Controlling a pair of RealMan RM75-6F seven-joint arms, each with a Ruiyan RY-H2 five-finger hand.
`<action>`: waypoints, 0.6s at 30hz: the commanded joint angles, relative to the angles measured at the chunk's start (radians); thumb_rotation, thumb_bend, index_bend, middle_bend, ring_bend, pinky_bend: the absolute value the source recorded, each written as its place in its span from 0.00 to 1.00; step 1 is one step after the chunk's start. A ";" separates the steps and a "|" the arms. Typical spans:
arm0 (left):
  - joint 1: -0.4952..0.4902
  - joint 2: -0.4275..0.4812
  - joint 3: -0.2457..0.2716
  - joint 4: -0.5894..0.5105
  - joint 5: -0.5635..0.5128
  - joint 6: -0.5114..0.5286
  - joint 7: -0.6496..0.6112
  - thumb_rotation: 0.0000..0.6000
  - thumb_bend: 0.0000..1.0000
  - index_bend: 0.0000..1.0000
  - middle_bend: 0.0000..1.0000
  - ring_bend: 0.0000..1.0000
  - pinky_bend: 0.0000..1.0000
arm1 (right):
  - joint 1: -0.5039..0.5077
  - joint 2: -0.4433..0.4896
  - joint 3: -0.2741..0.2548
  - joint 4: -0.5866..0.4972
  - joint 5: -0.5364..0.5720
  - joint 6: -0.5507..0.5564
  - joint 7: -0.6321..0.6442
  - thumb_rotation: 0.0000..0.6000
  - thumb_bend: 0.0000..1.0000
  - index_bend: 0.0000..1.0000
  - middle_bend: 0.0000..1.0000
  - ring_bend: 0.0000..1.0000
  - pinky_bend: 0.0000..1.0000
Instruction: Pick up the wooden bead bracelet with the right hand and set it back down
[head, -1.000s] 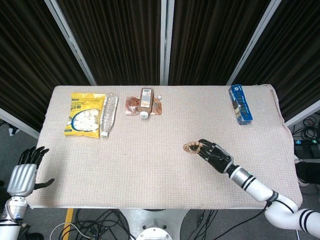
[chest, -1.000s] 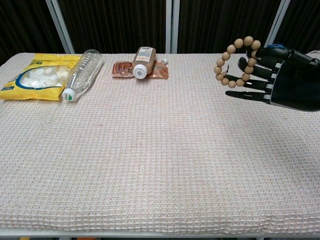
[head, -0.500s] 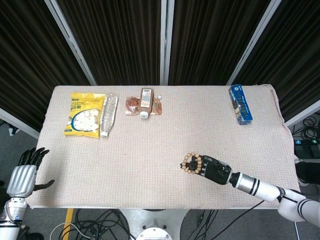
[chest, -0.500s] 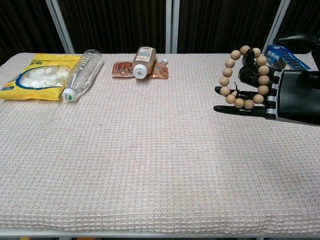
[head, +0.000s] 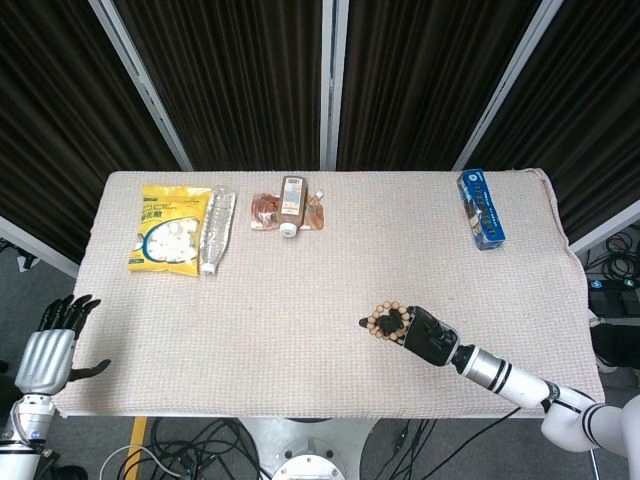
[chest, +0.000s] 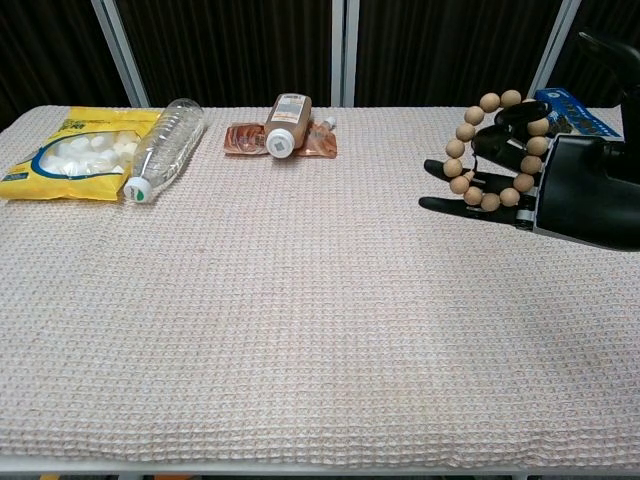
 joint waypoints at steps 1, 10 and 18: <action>0.000 0.000 0.001 0.000 0.000 -0.001 0.000 1.00 0.00 0.15 0.08 0.00 0.00 | -0.017 -0.015 0.021 -0.047 0.055 -0.004 -0.111 0.53 0.28 0.68 0.58 0.24 0.00; -0.001 -0.002 0.002 0.004 -0.007 -0.007 -0.002 1.00 0.00 0.15 0.08 0.00 0.00 | -0.074 -0.025 0.079 -0.107 0.162 -0.015 -0.480 0.49 0.46 0.70 0.61 0.27 0.00; -0.003 -0.004 -0.001 0.008 -0.007 -0.006 -0.005 1.00 0.00 0.15 0.08 0.00 0.00 | -0.111 -0.034 0.112 -0.135 0.202 -0.010 -0.662 0.48 0.51 0.72 0.62 0.28 0.00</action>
